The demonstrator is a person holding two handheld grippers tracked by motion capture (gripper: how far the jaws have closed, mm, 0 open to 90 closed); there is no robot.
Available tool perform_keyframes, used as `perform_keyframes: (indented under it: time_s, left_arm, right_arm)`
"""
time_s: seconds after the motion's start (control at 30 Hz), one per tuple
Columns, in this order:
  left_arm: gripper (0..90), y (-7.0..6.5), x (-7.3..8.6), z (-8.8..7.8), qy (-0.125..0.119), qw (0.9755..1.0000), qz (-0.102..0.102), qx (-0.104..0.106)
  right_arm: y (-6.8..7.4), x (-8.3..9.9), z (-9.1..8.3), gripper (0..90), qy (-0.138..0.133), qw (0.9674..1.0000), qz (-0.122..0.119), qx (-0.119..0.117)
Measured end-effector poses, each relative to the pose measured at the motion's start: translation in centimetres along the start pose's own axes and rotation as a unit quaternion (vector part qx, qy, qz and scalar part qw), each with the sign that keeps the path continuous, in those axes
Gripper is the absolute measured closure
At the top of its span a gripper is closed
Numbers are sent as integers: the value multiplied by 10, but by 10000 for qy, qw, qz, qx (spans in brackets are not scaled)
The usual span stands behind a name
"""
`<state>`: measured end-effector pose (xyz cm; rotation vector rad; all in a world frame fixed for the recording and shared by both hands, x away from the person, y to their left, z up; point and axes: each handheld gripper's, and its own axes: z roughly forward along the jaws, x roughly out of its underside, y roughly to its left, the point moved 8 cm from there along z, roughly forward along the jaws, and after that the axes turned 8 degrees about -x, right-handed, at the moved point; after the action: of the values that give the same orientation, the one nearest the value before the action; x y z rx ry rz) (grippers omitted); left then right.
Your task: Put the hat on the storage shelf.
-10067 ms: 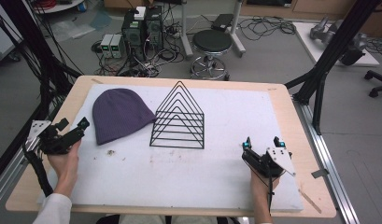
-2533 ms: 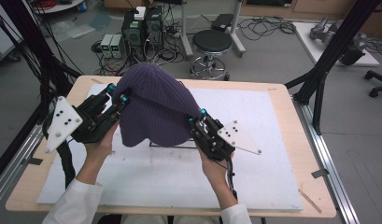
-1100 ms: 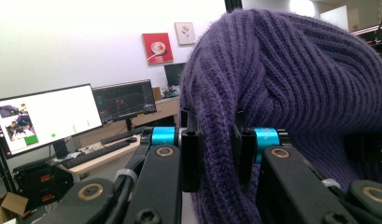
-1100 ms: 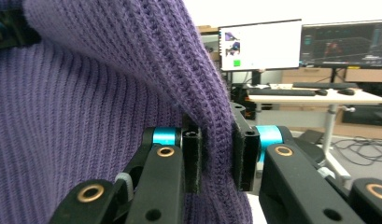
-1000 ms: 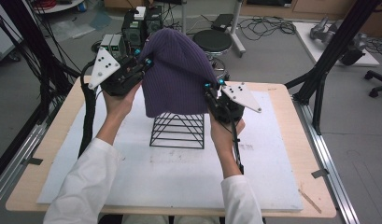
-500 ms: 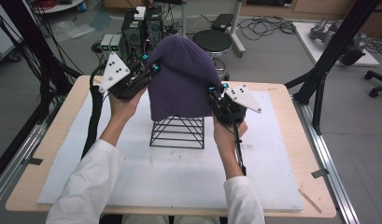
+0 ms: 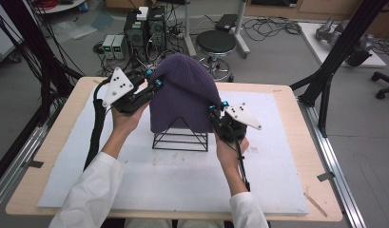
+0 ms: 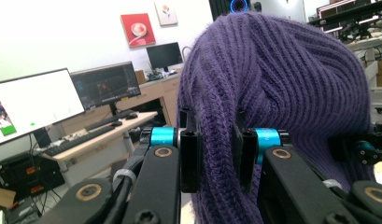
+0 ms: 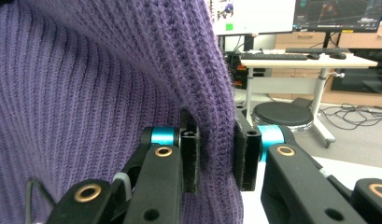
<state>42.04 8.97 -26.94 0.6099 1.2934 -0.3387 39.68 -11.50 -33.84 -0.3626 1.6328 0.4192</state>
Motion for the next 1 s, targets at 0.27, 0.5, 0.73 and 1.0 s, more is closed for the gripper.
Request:
perform_keyframes:
  time_s: [0.27, 0.5, 0.73, 1.0]
  left_arm:
    - [776, -5, 16, -14, 184, 9998, 7, 14]
    - [776, -5, 28, -21, 269, 9996, 46, -15]
    - [774, -12, 41, -22, 395, 9992, 47, 45]
    - [773, -18, 56, -29, 521, 9986, 78, 88]
  right_arm:
    - [9, 25, -3, 770, 141, 9989, 315, -302]
    - [14, 36, -4, 775, 154, 9987, 318, -362]
    - [12, 53, -5, 773, 253, 9988, 274, -330]
    - [9, 65, -9, 771, 262, 9991, 60, -327]
